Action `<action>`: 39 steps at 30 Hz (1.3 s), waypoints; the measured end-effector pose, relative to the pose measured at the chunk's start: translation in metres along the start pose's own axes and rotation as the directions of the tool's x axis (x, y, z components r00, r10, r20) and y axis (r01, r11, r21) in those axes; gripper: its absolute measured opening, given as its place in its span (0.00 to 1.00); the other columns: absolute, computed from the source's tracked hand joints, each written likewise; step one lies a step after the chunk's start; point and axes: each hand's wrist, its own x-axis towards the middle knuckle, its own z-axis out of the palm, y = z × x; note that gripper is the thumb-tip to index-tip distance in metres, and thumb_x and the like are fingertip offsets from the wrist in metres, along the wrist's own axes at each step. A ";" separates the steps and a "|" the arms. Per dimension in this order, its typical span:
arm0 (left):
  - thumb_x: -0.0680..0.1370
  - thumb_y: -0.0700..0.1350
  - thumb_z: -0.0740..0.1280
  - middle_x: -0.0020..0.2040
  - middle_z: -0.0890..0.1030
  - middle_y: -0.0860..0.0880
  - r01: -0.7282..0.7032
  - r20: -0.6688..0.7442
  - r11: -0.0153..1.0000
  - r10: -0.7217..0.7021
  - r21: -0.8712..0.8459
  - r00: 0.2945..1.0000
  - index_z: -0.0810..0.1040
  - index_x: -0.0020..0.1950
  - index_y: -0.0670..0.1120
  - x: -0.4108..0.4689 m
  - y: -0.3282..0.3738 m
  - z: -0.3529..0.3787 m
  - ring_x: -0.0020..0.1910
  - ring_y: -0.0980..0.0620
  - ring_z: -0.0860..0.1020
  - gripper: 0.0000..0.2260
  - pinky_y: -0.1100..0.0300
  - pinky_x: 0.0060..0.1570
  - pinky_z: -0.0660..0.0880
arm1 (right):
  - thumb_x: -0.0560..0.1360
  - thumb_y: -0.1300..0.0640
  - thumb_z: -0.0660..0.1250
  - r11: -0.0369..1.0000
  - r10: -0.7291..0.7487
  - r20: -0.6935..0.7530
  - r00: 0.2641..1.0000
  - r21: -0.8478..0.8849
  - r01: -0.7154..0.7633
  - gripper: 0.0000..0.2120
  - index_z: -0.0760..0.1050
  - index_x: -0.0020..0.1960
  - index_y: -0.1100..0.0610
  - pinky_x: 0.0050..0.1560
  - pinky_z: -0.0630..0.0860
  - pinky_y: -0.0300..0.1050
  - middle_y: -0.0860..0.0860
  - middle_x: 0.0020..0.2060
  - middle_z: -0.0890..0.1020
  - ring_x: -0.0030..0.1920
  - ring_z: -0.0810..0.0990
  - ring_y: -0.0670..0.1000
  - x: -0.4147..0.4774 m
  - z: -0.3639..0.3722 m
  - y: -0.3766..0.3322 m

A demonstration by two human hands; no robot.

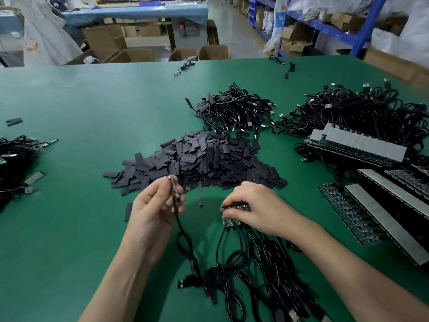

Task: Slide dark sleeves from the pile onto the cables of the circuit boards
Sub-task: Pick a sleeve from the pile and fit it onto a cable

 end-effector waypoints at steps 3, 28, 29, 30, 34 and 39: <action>0.59 0.61 0.85 0.37 0.83 0.52 -0.072 -0.003 0.997 0.072 -0.014 0.997 0.87 0.42 0.51 0.002 0.000 -0.005 0.34 0.58 0.80 0.20 0.66 0.35 0.77 | 0.78 0.42 0.70 1.000 -0.022 -0.079 0.997 0.006 0.023 0.14 0.81 0.62 0.43 0.62 0.72 0.46 0.37 0.52 0.77 0.58 0.72 0.39 -0.003 0.000 -0.006; 0.82 0.44 0.69 0.67 0.81 0.49 -0.276 0.307 -0.155 0.245 0.949 0.920 0.80 0.69 0.48 0.090 0.008 0.001 0.65 0.43 0.76 0.16 0.47 0.63 0.73 | 0.82 0.46 0.64 0.465 0.072 -0.056 0.996 0.885 0.016 0.15 0.80 0.42 0.53 0.21 0.66 0.34 0.47 0.26 0.71 0.22 0.67 0.45 -0.036 -0.082 -0.046; 0.81 0.46 0.70 0.66 0.81 0.49 -0.274 0.312 -0.186 0.220 0.943 0.924 0.81 0.68 0.49 0.095 0.008 0.000 0.65 0.43 0.76 0.15 0.47 0.62 0.74 | 0.83 0.46 0.63 0.610 0.120 -0.011 0.993 0.790 -0.064 0.17 0.80 0.40 0.52 0.23 0.67 0.34 0.47 0.25 0.71 0.22 0.67 0.45 -0.035 -0.076 -0.043; 0.81 0.47 0.71 0.65 0.82 0.50 -0.269 0.311 -0.211 0.200 0.940 0.929 0.83 0.67 0.50 0.099 0.008 -0.002 0.65 0.44 0.76 0.14 0.47 0.61 0.74 | 0.83 0.46 0.62 0.720 0.161 0.014 0.987 0.682 -0.127 0.18 0.80 0.38 0.50 0.25 0.68 0.35 0.46 0.25 0.72 0.22 0.67 0.46 -0.035 -0.068 -0.040; 0.77 0.49 0.75 0.58 0.84 0.51 -0.263 0.303 -0.222 0.166 0.939 0.939 0.86 0.62 0.53 0.108 0.008 -0.009 0.59 0.45 0.79 0.13 0.50 0.55 0.75 | 0.83 0.43 0.61 0.874 0.228 0.007 0.974 0.440 -0.208 0.16 0.80 0.41 0.47 0.32 0.65 0.47 0.47 0.27 0.69 0.27 0.65 0.49 -0.035 -0.029 -0.031; 0.75 0.49 0.77 0.51 0.83 0.53 -0.236 0.242 -0.060 0.160 0.970 0.957 0.87 0.57 0.53 0.114 0.006 -0.015 0.48 0.50 0.81 0.11 0.57 0.45 0.73 | 0.83 0.43 0.61 0.887 0.259 -0.058 0.964 0.410 -0.214 0.16 0.79 0.41 0.47 0.33 0.63 0.47 0.49 0.29 0.70 0.29 0.67 0.49 -0.035 -0.005 -0.029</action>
